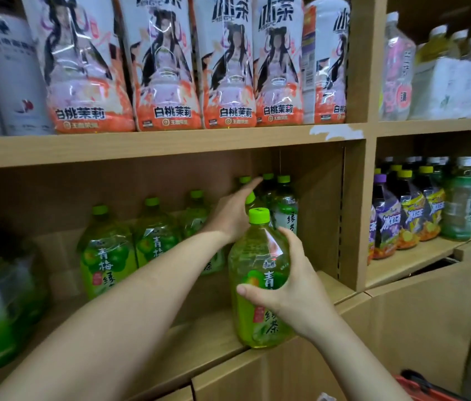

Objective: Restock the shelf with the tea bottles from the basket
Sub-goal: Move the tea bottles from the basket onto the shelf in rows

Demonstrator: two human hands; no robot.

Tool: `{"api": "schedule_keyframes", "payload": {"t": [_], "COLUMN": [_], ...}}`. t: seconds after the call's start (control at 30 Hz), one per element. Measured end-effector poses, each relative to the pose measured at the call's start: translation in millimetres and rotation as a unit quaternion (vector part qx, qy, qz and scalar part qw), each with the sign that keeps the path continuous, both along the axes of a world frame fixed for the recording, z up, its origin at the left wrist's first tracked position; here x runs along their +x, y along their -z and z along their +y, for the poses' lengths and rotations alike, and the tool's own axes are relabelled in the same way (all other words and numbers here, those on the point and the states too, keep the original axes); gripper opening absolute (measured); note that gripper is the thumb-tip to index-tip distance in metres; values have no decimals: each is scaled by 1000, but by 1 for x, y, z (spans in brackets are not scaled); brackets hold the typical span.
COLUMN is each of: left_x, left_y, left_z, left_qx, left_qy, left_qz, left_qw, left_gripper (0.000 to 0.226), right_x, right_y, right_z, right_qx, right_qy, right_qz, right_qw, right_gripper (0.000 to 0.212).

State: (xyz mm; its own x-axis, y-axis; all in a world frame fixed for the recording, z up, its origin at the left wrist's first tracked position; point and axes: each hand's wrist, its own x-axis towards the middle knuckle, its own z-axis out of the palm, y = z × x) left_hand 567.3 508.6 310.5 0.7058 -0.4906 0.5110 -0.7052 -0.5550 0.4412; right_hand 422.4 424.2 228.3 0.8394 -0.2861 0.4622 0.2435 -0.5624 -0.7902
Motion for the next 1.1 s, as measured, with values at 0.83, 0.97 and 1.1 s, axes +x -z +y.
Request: {"api": "schedule_keyframes", "payload": {"t": [0.83, 0.97, 1.1], "left_x": [-69, -68, -71], "left_y": [62, 72, 74], "left_z": [33, 54, 94], "left_qx": [-87, -108, -105], "left_qy": [48, 0, -57], "left_qz": [88, 66, 64], "left_qw": [991, 992, 991], "left_gripper": [100, 110, 110], "right_x": [16, 11, 11], "right_y": [42, 40, 38], "right_z": [3, 8, 33], "right_qx": [15, -29, -51], "right_qy": [108, 41, -34], "right_qz": [15, 17, 26], "right_qw": [994, 999, 998], "right_gripper": [102, 97, 89]}}
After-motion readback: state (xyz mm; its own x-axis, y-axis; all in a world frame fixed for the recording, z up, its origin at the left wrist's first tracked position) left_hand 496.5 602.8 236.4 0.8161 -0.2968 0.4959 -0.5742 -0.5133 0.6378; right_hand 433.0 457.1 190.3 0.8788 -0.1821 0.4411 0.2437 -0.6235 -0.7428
